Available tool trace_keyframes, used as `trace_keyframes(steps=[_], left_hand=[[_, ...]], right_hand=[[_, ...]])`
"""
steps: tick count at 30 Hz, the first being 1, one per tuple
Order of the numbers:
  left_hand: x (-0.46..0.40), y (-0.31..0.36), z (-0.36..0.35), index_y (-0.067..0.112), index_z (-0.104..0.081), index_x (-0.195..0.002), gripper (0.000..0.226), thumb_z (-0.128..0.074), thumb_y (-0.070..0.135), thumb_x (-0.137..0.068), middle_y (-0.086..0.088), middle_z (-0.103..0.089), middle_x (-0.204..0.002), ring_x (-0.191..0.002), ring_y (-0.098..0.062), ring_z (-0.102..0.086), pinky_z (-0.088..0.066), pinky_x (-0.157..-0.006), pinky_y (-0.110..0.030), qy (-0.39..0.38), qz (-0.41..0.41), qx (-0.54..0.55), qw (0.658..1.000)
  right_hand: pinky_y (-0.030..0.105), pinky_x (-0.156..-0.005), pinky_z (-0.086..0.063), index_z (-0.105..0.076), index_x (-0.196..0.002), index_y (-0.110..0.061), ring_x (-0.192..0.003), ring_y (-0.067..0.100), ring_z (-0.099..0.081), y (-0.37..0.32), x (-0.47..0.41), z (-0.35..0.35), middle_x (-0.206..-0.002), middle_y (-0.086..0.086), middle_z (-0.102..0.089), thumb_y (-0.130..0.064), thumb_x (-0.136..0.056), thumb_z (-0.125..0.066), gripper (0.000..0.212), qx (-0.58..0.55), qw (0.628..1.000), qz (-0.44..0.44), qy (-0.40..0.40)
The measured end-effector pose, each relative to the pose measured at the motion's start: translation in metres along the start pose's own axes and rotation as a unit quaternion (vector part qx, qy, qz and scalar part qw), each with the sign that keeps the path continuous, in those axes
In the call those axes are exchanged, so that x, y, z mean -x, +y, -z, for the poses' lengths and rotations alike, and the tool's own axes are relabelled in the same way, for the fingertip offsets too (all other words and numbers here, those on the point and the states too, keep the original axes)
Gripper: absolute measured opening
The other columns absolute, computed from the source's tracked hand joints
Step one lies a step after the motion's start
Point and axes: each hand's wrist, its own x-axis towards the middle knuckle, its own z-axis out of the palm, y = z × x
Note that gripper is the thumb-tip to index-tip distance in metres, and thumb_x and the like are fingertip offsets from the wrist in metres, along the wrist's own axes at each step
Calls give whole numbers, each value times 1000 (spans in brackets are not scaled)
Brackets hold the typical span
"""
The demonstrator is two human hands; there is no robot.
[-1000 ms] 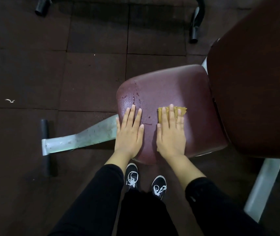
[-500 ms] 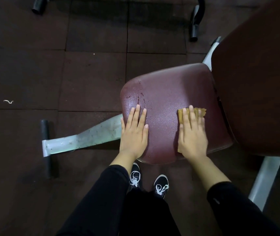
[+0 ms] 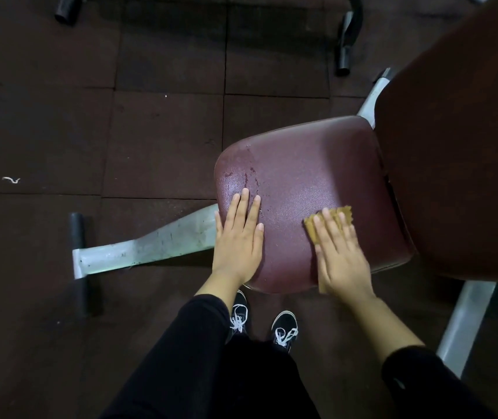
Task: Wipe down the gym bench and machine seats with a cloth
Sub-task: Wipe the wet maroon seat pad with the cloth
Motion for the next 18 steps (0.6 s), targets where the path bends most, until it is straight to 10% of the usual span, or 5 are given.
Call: trace_keyframes(steps=[18], left_hand=[[-2, -1, 7, 31, 18, -147, 59, 7, 46, -91, 14, 32, -152, -138, -3, 35, 16, -114, -38, -47, 10, 16, 999]], right_hand=[[43, -117, -15, -24, -148, -25, -146, 25, -10, -12, -23, -1, -157, -1, -18, -25, -96, -32, 53, -19, 999, 28, -26]])
